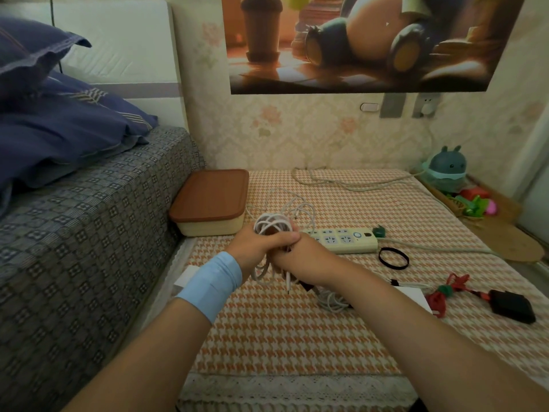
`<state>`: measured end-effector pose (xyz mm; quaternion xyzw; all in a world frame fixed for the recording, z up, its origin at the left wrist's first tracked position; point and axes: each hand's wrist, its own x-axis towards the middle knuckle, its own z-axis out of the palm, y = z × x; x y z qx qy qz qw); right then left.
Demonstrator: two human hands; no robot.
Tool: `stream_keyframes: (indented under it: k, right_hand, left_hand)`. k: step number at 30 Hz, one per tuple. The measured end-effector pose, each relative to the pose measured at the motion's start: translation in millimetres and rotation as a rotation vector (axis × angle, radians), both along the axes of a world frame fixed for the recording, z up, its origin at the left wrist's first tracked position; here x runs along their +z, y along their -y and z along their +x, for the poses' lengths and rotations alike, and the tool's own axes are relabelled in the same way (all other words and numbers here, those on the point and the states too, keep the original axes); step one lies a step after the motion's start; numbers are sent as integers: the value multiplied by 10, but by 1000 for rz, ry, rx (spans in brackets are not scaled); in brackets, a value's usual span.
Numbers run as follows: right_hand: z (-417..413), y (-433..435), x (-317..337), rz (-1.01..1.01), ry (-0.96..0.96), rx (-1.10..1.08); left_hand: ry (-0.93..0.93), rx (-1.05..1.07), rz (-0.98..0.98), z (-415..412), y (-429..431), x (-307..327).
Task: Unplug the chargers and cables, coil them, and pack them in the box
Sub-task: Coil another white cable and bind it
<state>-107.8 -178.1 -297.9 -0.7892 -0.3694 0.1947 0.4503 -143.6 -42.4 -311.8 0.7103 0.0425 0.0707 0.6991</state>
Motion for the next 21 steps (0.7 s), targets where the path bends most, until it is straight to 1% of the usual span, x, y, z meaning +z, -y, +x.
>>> stream_keyframes:
  k: [2, 5, 6, 7, 8, 9, 11, 12, 14, 15, 18, 21]
  right_hand:
    - [48, 21, 6, 28, -139, -4]
    - [158, 114, -4, 71, -408, -15]
    - [178, 156, 2, 79, -471, -30]
    - [194, 195, 11, 69, -485, -48]
    - [203, 243, 28, 41, -442, -81]
    - [230, 277, 29, 16, -353, -150]
    - [259, 323, 48, 44, -85, -275]
    - [255, 327, 59, 86, 72, -299]
    - [189, 316, 109, 158, 333, -269]
    - [160, 301, 121, 157, 413, -229]
    - [142, 219, 60, 90, 536, -133]
    - [199, 166, -14, 8, 626, -157]
  left_hand:
    - [2, 53, -68, 25, -24, 22]
    - [-24, 6, -267, 30, -95, 62]
    - [-28, 2, -311, 27, -132, 65]
    - [-28, 16, -318, 19, -170, 68]
    - [-30, 46, -268, 15, -204, 55]
    - [-41, 75, -210, 9, -228, 36]
    - [-46, 74, -58, -3, -234, 4]
    - [-44, 41, 13, 1, -209, -13]
    - [-29, -56, 90, 10, -110, -15]
    - [-8, -101, 115, 12, -48, -2]
    - [79, -178, 267, 33, 61, 8]
    - [65, -226, 399, 27, 143, 15]
